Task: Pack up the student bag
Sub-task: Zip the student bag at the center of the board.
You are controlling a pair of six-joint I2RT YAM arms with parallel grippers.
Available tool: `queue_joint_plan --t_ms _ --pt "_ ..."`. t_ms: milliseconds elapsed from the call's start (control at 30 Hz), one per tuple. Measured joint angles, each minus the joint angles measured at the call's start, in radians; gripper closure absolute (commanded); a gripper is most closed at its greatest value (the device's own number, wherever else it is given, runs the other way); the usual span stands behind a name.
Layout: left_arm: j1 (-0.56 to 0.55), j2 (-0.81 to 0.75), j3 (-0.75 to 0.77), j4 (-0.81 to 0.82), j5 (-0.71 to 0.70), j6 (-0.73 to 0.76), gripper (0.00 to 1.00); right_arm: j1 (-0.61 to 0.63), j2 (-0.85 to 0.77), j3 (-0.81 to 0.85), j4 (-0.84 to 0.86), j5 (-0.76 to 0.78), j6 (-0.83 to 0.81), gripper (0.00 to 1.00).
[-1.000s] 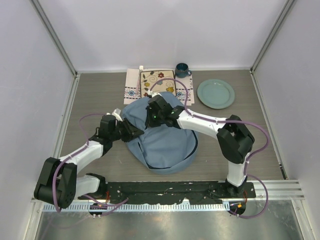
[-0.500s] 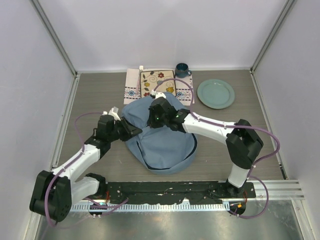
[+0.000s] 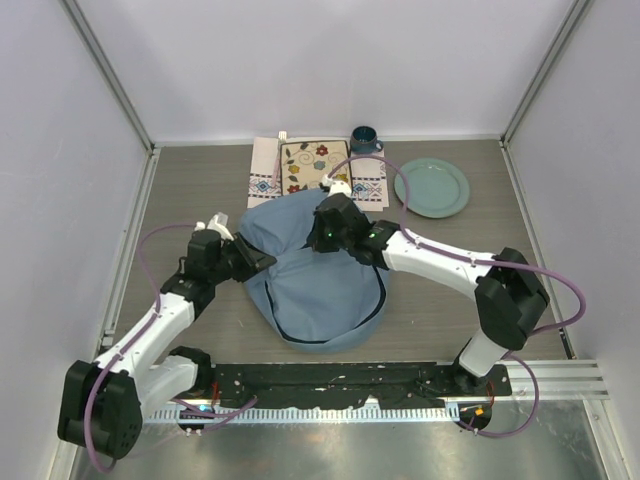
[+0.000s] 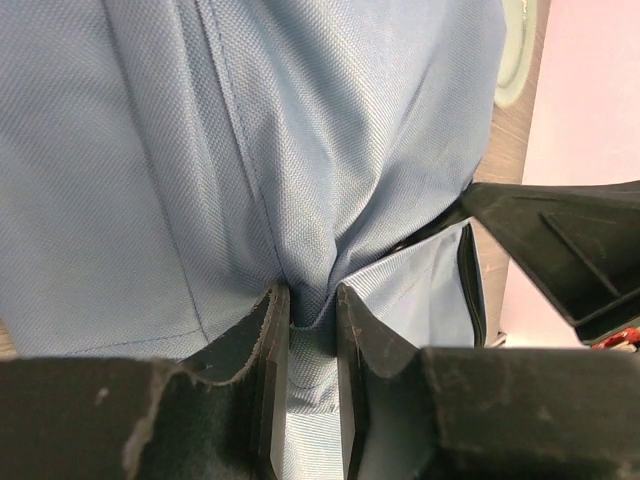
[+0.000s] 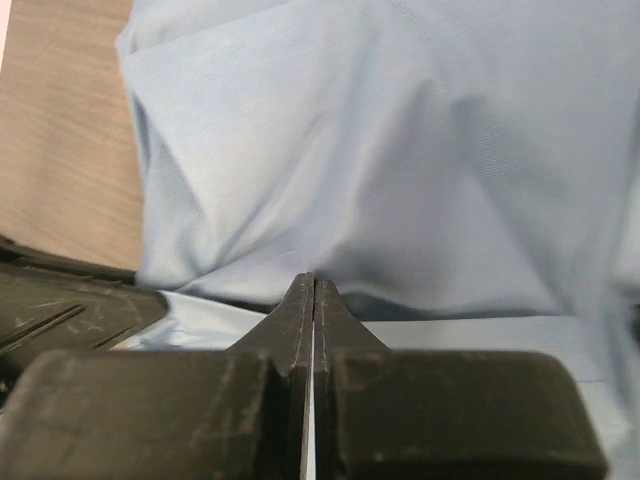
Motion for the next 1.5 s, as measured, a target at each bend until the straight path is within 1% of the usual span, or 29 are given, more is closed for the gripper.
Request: queue_joint_plan --t_ms 333,533,667,867,1000,1167,1400,1433,1467,1500 --pt "0.036 -0.016 0.000 -0.039 -0.013 0.019 1.00 -0.055 -0.058 -0.044 -0.013 0.060 0.000 0.99" --pt "0.072 -0.021 0.016 -0.086 -0.012 0.047 1.00 -0.131 -0.096 -0.095 -0.024 0.072 -0.004 0.99" --pt "0.096 -0.021 0.037 -0.114 -0.003 0.071 1.00 -0.183 -0.135 -0.144 -0.025 0.061 -0.005 0.99" --pt "0.132 -0.007 0.070 -0.139 0.050 0.106 1.00 -0.214 -0.190 -0.222 0.002 0.013 -0.002 0.99" --pt "0.163 0.030 0.086 -0.150 0.089 0.130 1.00 -0.225 -0.232 -0.271 0.014 0.012 0.005 0.99" --pt "0.178 0.113 0.119 -0.137 0.166 0.156 1.00 -0.228 -0.296 -0.338 0.038 0.014 0.028 0.99" --pt "0.182 0.233 0.181 -0.106 0.253 0.188 1.00 -0.232 -0.365 -0.370 0.029 0.058 0.038 0.99" --pt "0.182 0.243 0.190 -0.106 0.262 0.192 1.00 -0.232 -0.377 -0.372 0.028 0.064 0.039 0.99" --pt "0.182 0.251 0.200 -0.106 0.271 0.195 0.93 -0.232 -0.390 -0.375 0.027 0.071 0.039 0.94" --pt "0.182 0.256 0.208 -0.106 0.279 0.198 0.87 -0.232 -0.399 -0.377 0.026 0.075 0.040 0.91"
